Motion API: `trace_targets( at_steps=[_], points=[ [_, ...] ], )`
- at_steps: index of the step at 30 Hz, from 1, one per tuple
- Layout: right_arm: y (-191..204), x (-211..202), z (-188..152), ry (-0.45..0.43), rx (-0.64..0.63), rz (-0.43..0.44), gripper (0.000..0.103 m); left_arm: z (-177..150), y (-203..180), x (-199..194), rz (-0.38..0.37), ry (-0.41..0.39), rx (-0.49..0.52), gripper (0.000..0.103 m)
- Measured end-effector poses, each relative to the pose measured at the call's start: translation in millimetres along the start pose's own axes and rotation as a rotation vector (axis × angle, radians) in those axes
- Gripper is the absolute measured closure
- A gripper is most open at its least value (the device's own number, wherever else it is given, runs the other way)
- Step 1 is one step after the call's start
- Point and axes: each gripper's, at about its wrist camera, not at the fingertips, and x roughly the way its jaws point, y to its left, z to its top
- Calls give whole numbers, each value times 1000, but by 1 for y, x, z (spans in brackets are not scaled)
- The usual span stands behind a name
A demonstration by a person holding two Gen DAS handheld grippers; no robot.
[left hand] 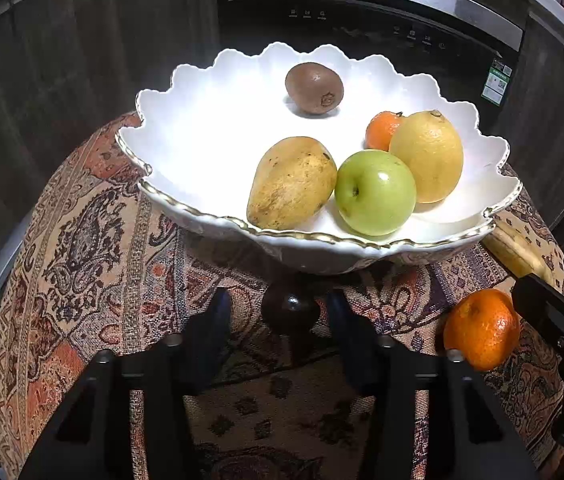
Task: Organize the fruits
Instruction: 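Close the left tool on the dark plum while the right tool grasps the orange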
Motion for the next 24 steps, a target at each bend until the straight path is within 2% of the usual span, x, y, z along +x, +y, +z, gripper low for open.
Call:
trace_targets(
  at_steps=[2, 3, 14, 22, 24],
  points=[
    [-1, 0, 0, -1, 2, 2, 20, 0, 0, -1, -7, -2, 7, 73],
    [-1, 0, 0, -2, 3, 3, 20, 0, -1, -2, -10, -1, 12, 76],
    [12, -1, -3, 9, -33, 92, 20, -10, 20, -33, 43, -9, -24, 76],
    [23, 20, -11, 74, -61, 117, 20, -21, 39, -47, 74, -4, -59, 76],
    [23, 24, -13, 90, -57, 122, 22, -22, 41, -48, 73, -2, -63, 76]
  ],
)
